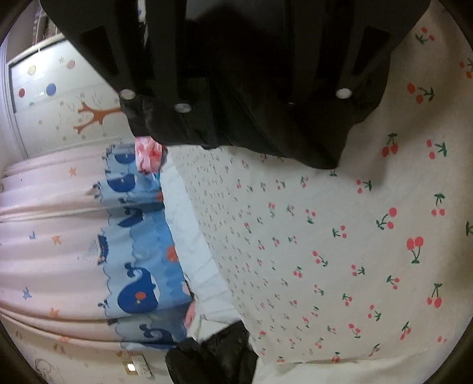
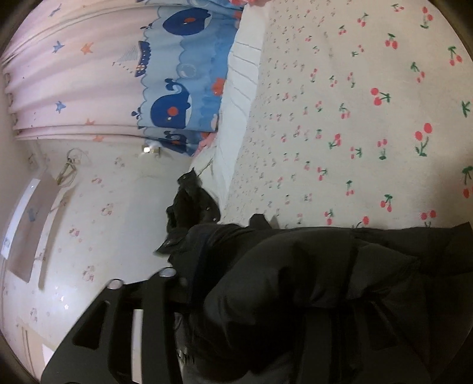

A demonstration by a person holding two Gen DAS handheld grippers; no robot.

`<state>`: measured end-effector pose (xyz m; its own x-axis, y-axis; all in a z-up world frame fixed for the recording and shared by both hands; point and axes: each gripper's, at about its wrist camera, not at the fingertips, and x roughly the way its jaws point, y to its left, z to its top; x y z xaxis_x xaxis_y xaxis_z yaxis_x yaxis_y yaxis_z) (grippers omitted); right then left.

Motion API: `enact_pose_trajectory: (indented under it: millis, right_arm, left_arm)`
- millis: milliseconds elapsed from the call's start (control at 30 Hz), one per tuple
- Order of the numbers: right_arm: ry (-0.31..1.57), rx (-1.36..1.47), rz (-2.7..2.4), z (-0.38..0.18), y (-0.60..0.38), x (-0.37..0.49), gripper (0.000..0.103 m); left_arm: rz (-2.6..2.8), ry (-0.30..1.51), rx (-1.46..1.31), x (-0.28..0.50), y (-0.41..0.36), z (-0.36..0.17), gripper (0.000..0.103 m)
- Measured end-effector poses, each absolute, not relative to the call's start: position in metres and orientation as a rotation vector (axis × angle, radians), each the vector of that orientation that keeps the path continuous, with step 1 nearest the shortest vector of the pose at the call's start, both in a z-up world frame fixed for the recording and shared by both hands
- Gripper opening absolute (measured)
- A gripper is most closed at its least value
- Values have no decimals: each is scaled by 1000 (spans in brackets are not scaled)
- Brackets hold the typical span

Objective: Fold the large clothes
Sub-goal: 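Lower the folded jacket onto the bed with both tools and release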

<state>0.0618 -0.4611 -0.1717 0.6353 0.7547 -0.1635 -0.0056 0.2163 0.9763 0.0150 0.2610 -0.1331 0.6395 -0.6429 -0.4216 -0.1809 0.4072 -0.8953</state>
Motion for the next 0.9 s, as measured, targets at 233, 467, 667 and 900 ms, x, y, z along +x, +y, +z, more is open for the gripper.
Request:
enact_pose_trajectory:
  millis: [233, 467, 667, 900]
  right_arm:
    - [608, 1210, 598, -102, -486, 2, 96]
    - [781, 595, 402, -39, -404, 31, 96]
    - [980, 131, 216, -103, -323, 82, 96]
    - [1015, 237, 273, -139, -344, 58, 96]
  left_arm:
    - [-364, 751, -1287, -19, 297, -74, 96]
    - [-386, 731, -903, 5, 219, -7, 96]
    - [-365, 846, -607, 57, 130, -44, 96]
    - [-338, 926, -571, 44, 139, -101, 92]
